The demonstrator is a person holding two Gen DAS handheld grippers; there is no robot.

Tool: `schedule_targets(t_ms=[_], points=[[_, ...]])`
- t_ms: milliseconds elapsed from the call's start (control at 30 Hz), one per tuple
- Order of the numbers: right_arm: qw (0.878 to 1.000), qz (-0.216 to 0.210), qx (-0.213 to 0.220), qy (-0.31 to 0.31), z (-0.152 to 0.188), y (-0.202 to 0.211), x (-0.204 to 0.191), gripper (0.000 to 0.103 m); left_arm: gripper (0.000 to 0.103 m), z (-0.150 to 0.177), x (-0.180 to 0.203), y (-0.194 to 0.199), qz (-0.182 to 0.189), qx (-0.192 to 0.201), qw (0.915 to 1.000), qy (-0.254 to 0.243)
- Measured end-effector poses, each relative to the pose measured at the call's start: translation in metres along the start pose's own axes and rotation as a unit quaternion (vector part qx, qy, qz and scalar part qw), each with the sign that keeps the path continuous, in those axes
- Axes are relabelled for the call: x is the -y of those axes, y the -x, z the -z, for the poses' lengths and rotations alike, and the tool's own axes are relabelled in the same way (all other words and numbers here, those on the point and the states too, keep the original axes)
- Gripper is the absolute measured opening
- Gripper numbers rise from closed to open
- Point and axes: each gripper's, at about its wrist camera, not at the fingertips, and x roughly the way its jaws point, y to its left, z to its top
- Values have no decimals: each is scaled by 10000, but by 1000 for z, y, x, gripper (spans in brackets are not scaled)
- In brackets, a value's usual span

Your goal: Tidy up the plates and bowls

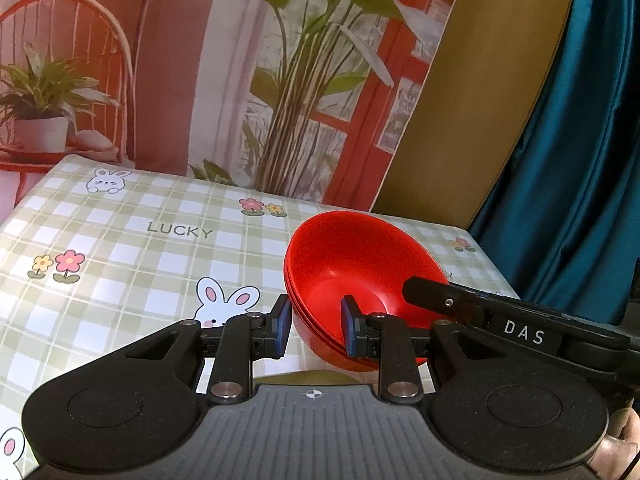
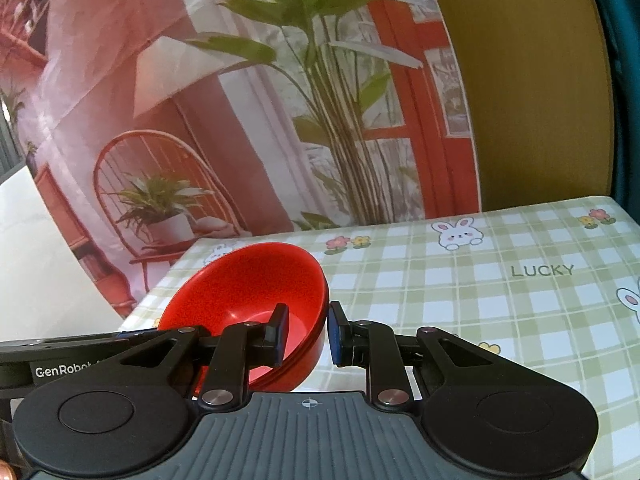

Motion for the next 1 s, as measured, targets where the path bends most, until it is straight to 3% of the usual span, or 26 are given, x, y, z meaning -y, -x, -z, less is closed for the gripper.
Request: schedule_targets(t_ms=[1000], points=[[9988,-18,-478,-38,34,29,-38,19,28,39,-15,44,-122,-222,9996,151]])
